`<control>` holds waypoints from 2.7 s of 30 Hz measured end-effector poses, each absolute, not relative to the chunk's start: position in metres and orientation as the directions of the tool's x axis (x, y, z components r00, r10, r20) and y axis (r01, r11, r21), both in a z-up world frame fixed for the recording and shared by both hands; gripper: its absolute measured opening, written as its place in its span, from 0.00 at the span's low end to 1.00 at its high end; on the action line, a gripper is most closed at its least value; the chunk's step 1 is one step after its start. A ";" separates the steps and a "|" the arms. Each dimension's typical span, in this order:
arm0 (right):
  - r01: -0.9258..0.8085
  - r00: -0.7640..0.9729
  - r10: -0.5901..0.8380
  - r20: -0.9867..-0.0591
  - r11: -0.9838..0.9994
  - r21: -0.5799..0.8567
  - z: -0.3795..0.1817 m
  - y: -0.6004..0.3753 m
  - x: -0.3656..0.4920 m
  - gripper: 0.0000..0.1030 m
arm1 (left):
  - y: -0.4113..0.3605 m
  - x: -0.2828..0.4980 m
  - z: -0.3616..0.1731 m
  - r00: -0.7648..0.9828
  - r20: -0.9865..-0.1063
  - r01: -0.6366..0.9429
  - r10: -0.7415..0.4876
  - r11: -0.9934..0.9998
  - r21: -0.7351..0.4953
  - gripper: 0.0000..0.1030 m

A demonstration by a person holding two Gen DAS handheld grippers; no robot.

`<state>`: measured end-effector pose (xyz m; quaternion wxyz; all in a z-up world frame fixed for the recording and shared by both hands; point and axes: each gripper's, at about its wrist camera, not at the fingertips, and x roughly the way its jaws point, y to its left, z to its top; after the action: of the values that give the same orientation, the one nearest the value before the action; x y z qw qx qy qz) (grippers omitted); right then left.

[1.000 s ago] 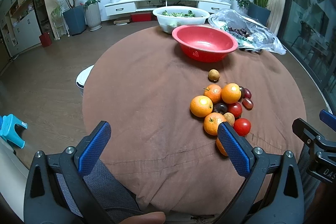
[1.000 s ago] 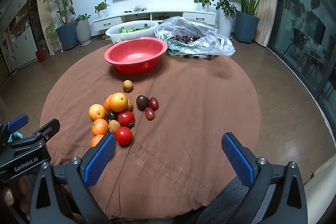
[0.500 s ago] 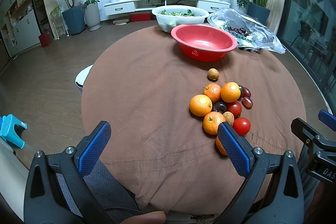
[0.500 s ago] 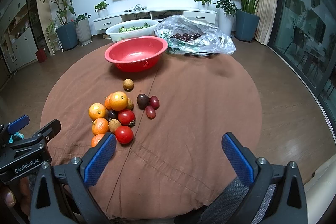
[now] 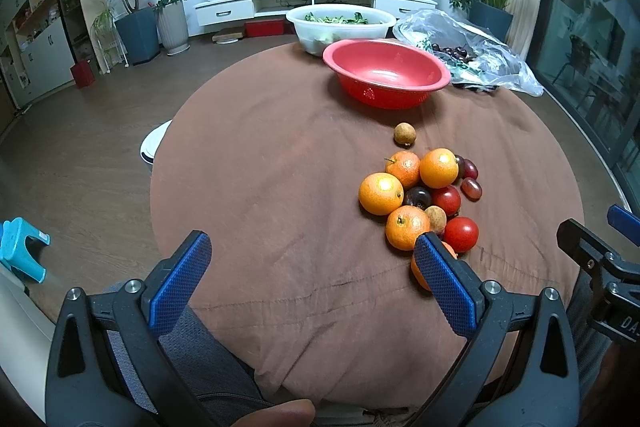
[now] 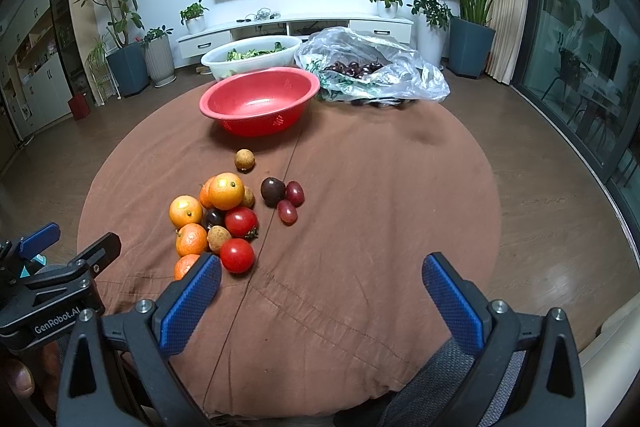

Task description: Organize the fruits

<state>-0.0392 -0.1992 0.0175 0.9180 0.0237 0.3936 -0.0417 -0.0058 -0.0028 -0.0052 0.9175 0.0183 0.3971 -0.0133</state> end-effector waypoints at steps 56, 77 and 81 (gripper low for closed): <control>-0.008 0.606 0.177 -0.775 0.976 0.216 -0.029 -0.216 -0.026 0.74 | -0.058 0.022 -0.073 0.457 -0.809 0.404 -0.370 0.896 -0.182 0.36; -0.151 0.498 0.295 -0.816 0.955 0.253 -0.051 -0.169 0.024 0.50 | -0.002 0.020 -0.073 0.451 -0.771 0.348 -0.449 0.884 -0.312 0.35; -0.165 0.495 0.291 -0.819 0.957 0.240 -0.054 -0.165 0.027 0.45 | 0.000 0.021 -0.073 0.451 -0.766 0.345 -0.457 0.881 -0.323 0.35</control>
<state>0.0268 -0.1647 -0.0537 0.8622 0.0648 0.4847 0.1322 0.0215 0.0002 -0.0734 0.8497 -0.0601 0.4677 -0.2359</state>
